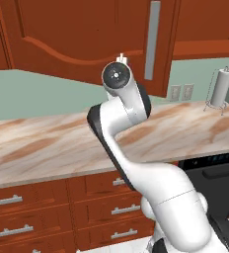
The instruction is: Close all open cabinet doors.
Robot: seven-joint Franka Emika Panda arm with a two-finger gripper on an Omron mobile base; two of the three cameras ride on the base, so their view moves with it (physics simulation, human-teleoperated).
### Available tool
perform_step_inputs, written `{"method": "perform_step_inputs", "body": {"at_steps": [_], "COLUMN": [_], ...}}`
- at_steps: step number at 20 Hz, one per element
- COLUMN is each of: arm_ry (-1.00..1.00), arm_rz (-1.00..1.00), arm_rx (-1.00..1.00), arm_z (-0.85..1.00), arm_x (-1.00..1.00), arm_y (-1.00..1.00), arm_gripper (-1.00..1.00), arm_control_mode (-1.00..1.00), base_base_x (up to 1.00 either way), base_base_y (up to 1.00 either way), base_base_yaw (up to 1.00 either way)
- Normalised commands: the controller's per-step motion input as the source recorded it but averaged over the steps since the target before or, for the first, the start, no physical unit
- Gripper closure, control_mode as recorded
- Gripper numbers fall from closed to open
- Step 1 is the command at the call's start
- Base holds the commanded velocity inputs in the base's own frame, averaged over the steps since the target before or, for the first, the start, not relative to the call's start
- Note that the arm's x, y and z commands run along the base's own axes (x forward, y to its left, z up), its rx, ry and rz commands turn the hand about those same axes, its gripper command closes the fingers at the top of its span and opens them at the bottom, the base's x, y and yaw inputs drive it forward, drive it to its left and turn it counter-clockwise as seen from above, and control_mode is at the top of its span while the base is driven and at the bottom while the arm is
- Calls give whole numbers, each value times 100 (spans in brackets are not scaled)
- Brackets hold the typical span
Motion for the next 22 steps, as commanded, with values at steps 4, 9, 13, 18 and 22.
{"method": "perform_step_inputs", "body": {"at_steps": [4, 9, 13, 18, 22], "arm_ry": [9, 8, 6, 5, 6], "arm_rz": [14, 9, 6, 0, 0], "arm_rx": [7, 7, 6, 6, 7], "arm_z": [0, 12, 16, 25, 15], "arm_x": [84, 65, 60, 56, 68], "arm_y": [-26, -34, -30, -24, -21], "arm_gripper": [-100, -100, -100, -100, -100], "arm_control_mode": [-100, -100, -100, -100, -100], "base_base_x": [0, 0, 0, 0, 0], "base_base_y": [0, 0, 0, 0, 0], "base_base_yaw": [0, 0, 0, 0, 0]}}
